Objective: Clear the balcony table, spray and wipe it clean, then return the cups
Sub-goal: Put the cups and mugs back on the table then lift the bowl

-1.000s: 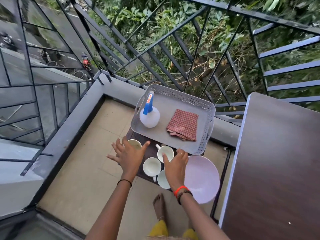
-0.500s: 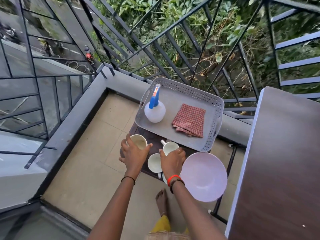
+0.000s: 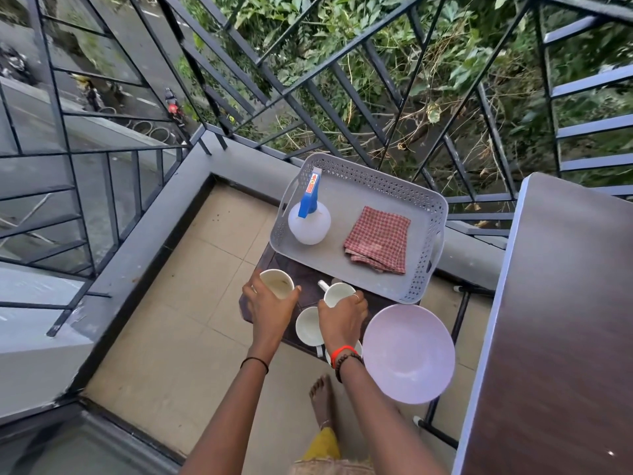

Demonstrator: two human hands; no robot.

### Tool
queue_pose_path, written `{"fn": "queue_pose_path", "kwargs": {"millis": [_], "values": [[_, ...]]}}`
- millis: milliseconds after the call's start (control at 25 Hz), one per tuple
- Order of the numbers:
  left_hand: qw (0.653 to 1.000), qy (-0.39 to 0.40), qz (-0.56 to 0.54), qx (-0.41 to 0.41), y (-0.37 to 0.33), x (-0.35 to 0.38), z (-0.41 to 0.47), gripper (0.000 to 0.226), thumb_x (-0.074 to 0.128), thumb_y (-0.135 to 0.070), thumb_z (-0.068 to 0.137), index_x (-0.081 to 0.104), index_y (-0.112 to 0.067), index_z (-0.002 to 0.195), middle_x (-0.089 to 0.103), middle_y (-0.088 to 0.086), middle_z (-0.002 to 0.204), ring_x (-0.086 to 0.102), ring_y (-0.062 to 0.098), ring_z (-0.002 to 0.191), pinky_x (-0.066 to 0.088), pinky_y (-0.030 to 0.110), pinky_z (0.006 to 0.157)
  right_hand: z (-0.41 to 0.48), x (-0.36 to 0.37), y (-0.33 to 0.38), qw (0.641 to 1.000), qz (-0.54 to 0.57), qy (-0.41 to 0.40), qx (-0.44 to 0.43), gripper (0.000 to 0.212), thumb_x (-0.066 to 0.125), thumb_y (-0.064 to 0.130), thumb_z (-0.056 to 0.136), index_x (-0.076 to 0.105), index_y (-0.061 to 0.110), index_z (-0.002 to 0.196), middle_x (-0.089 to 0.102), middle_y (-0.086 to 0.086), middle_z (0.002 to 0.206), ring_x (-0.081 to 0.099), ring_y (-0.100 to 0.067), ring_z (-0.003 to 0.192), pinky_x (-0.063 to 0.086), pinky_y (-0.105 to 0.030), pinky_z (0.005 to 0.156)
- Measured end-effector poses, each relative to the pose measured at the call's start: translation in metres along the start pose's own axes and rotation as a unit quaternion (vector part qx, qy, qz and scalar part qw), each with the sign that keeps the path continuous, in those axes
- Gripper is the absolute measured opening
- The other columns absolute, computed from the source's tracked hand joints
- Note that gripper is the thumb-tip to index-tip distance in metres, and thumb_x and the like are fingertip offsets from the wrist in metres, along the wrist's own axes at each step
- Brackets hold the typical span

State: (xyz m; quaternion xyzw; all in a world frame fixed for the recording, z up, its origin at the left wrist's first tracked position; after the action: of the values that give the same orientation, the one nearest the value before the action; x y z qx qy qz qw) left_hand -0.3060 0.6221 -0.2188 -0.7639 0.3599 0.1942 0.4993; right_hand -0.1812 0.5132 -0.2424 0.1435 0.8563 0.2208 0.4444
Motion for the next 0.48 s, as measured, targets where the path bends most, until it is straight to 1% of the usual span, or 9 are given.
{"fn": "queue_pose_path", "kwargs": {"millis": [160,360,480], "values": [[1.000,0.003,-0.017,-0.008,0.001,-0.001,0.000,0.088,0.083,-0.025,0.073,0.033,-0.007,0.143,0.037,0.021,0.139,0.038,0.038,0.130,0.036,0.041,0.106,-0.004,0.000,0.006,1.000,0.015,-0.006,-0.020,0.070,0.068,0.024,0.077,0.036,-0.001,0.134,0.041,-0.017,0.135,0.039,-0.032,0.125,0.037,-0.033,0.099],[0.999,-0.016,-0.032,-0.011,0.002,-0.007,-0.002,0.088,0.083,-0.031,0.071,0.034,-0.013,0.141,0.039,0.017,0.134,0.046,0.041,0.123,0.041,0.053,0.105,-0.008,-0.003,0.008,0.999,0.025,-0.012,-0.030,0.073,0.069,0.023,0.077,0.035,-0.001,0.136,0.041,-0.017,0.137,0.039,-0.031,0.126,0.035,-0.031,0.101],[0.998,-0.038,-0.059,-0.006,-0.003,-0.016,-0.002,0.086,0.083,-0.029,0.072,0.034,-0.013,0.141,0.039,0.015,0.132,0.047,0.039,0.120,0.043,0.051,0.103,-0.012,-0.008,0.008,0.998,0.046,-0.022,-0.033,0.074,0.070,0.021,0.075,0.036,-0.001,0.136,0.042,-0.017,0.136,0.040,-0.031,0.126,0.033,-0.032,0.104]]}}
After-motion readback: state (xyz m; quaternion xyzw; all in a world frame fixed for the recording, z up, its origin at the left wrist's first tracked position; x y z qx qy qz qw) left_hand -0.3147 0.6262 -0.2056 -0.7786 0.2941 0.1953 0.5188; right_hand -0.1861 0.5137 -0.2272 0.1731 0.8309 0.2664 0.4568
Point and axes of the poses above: each hand's wrist, its own z-axis towards the middle knuckle, its own x-axis out of the palm, y = z × x, the point moved 6 cm from there along z, towards the middle knuckle
